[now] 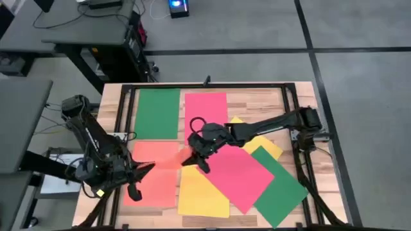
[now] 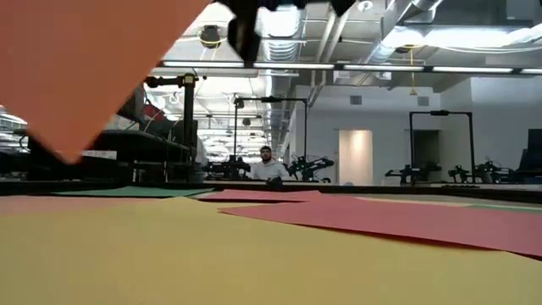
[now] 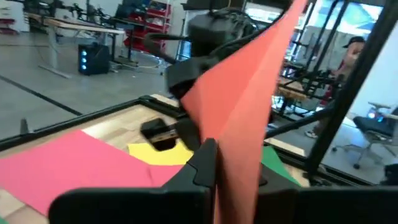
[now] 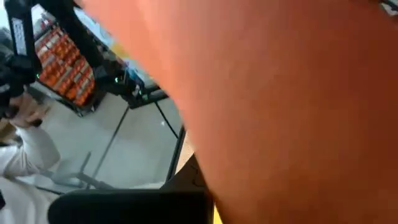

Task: Organize paper
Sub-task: Stack the orange paper on top of the orange paper

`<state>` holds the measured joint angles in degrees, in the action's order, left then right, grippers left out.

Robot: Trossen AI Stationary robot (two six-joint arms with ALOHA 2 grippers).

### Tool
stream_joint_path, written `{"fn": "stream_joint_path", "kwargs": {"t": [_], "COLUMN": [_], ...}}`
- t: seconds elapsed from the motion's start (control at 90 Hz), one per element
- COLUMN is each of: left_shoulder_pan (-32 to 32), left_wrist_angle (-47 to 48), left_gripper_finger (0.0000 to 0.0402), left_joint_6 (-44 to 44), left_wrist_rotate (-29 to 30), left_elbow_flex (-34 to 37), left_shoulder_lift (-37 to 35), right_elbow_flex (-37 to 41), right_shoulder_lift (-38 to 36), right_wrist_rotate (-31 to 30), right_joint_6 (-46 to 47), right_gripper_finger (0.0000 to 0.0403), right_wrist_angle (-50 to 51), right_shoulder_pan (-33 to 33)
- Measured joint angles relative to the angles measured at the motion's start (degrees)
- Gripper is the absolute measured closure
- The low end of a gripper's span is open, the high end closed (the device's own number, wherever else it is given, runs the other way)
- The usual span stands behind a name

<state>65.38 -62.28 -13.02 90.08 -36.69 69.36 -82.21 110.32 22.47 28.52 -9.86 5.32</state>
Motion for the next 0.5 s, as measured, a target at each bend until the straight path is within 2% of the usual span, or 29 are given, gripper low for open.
{"fn": "stream_joint_path", "kwargs": {"t": [0.2,0.344,0.5], "left_shoulder_pan": [0.2,0.3,3.0], "left_wrist_angle": [0.6,4.5,6.3], "left_gripper_finger": [0.0401,0.0402,0.0401], "left_joint_6": [1.0,3.3,4.7], "left_wrist_rotate": [0.0,-0.1,-0.1], "left_elbow_flex": [0.5,0.5,0.5], "left_shoulder_lift": [0.0,0.0,0.0], "right_elbow_flex": [0.0,0.0,0.0], "right_shoulder_lift": [1.6,1.5,1.0], "right_wrist_rotate": [0.4,1.0,3.0], "right_joint_6": [1.5,1.5,1.5], "right_gripper_finger": [0.0403,0.0403,0.0403], "right_wrist_angle": [-2.2,-2.0,-2.8], "right_shoulder_pan": [-1.0,-1.0,-1.2]}}
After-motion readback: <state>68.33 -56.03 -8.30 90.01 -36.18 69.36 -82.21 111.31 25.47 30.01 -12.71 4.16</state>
